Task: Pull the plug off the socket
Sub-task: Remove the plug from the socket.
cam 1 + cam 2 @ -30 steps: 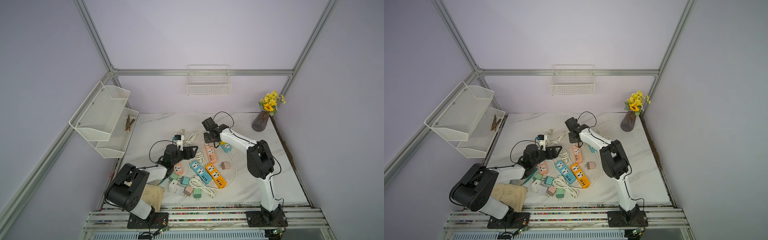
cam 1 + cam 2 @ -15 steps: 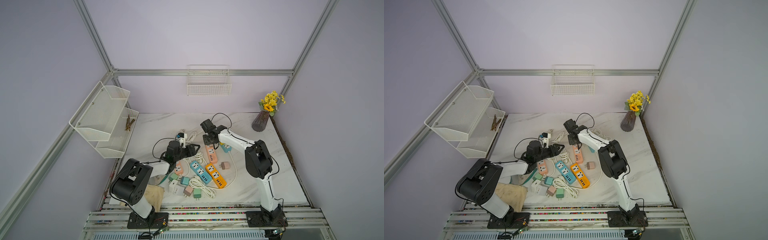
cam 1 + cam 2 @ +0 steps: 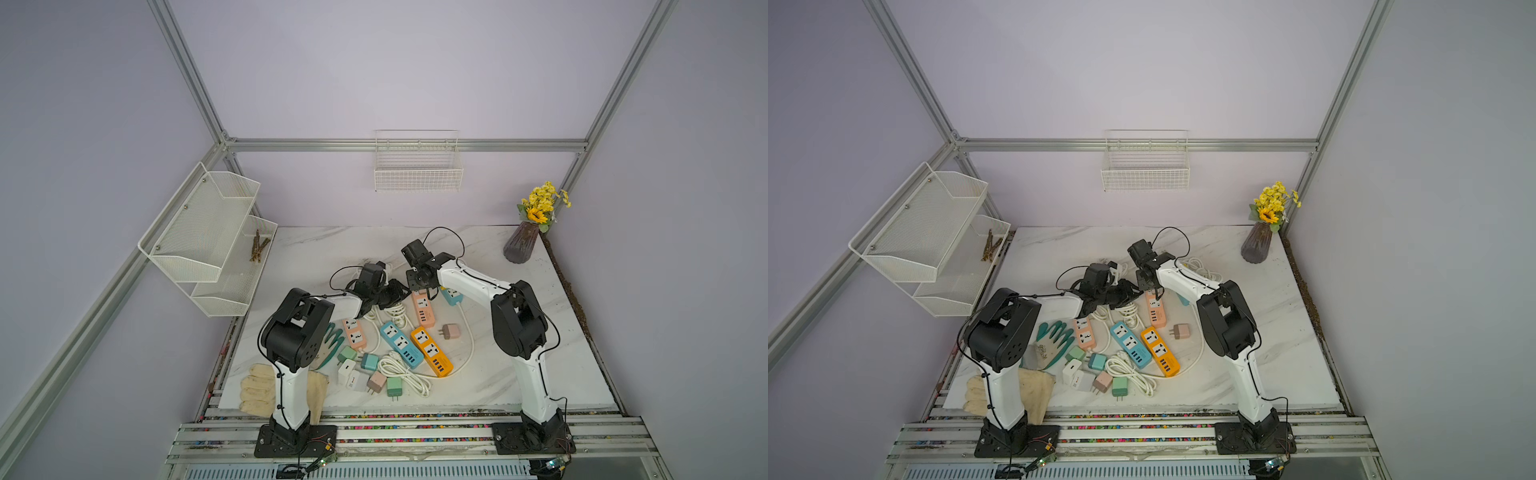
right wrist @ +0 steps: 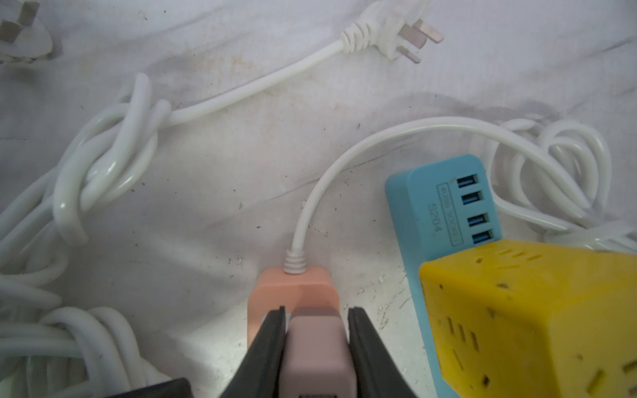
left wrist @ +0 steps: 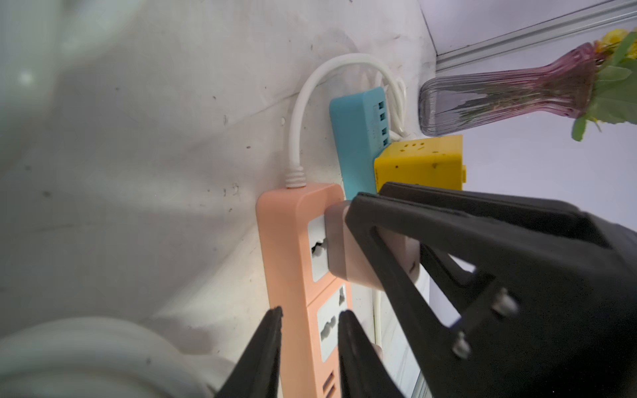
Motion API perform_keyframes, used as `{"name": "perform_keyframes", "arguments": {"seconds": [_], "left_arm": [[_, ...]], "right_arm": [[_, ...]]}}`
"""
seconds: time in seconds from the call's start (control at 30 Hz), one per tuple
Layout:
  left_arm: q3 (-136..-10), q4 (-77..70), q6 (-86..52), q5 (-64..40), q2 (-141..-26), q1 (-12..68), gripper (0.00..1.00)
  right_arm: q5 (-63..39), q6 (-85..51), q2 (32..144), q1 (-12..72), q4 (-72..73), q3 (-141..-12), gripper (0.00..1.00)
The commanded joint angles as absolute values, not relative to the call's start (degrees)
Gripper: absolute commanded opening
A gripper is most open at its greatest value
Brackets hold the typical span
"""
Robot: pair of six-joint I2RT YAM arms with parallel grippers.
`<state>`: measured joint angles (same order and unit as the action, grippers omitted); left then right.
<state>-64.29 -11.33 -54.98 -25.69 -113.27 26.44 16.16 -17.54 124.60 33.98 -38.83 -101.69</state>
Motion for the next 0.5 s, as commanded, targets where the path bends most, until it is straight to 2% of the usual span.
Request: {"name": "perform_keyframes", "arguments": {"seconds": [0.0,0.2,0.4,0.47], "left_arm": [[-67.93,-3.53,-56.22,-24.18,-113.95,27.15,0.32],[-74.04,1.45,-56.51,-26.04,-118.81,27.77,0.34],[-77.22,8.10,-56.68,-21.97,-121.29,27.86,0.33],[-76.73,9.35,-56.69,-20.22,-121.33,27.86,0.29]], "right_arm": [[15.35,-18.11,123.22,34.10,-38.50,-100.43,0.25],[14.70,-18.28,123.35,34.10,-38.33,-100.22,0.25],[14.39,-18.38,122.38,34.14,-38.33,-99.53,0.24],[13.39,-18.63,121.68,34.30,-38.25,-99.38,0.24]]}}
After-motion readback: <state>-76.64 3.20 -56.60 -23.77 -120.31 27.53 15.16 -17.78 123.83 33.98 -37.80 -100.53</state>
